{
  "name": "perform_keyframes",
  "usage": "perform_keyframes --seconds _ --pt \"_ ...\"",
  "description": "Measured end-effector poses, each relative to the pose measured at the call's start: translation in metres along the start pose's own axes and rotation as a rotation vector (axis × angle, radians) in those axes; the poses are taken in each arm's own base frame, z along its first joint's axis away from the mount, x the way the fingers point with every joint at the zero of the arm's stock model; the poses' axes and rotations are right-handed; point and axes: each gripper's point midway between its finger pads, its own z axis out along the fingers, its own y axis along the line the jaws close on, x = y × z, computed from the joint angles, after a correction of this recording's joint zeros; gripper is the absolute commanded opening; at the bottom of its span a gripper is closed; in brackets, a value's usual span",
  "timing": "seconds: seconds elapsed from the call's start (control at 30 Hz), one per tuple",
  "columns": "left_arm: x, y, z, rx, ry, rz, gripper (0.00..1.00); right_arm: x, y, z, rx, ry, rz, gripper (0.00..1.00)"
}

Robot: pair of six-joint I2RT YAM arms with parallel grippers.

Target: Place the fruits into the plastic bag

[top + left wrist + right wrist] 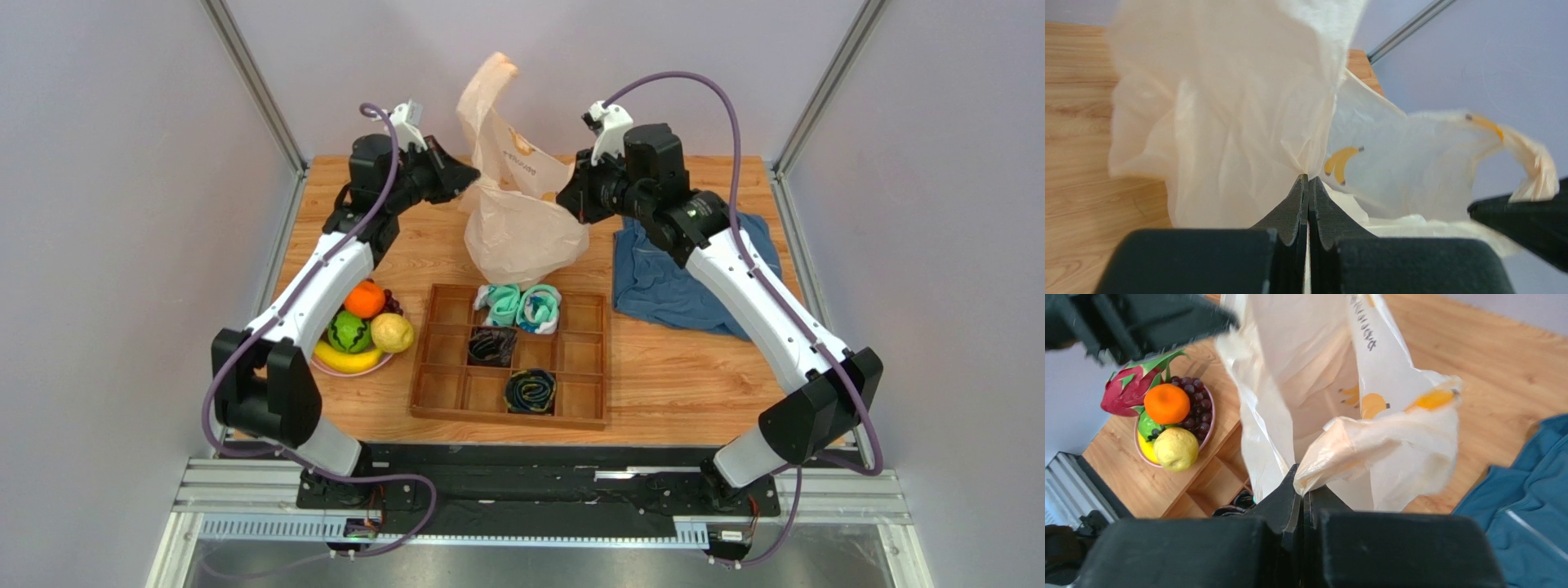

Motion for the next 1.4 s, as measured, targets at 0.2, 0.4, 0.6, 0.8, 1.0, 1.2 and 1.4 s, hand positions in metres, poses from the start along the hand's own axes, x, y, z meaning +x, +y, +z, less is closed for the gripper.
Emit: perform_keyframes --seconds 0.2,0.4,0.6,0.8,1.0,1.2,1.4 --pt "0.015 0.007 -0.042 -0.079 -0.041 0.015 0.20 -0.032 0.004 0.006 -0.030 -0.059 -0.065 0.00" --pt "0.034 0.024 -0.081 -0.203 -0.029 0.026 0.87 -0.012 0.014 0.024 -0.105 -0.023 -0.055 0.00" --pt "0.009 0.008 -0.141 -0.284 -0.132 0.113 0.96 0.003 0.026 0.029 -0.153 0.017 -0.055 0.00" --pt "-0.064 -0.016 -0.171 -0.348 -0.306 0.247 0.97 0.021 0.038 0.032 -0.198 0.061 -0.053 0.00" --pt "-0.102 0.003 -0.137 -0.395 -0.298 0.263 0.98 0.032 0.045 0.031 -0.228 0.088 -0.053 0.00" --pt "-0.097 0.021 -0.069 -0.315 -0.181 0.251 0.99 0.037 0.053 0.026 -0.250 0.103 -0.055 0.00" --pt "-0.088 0.032 -0.030 -0.250 -0.141 0.250 0.99 0.041 0.066 0.023 -0.284 0.113 -0.066 0.00"
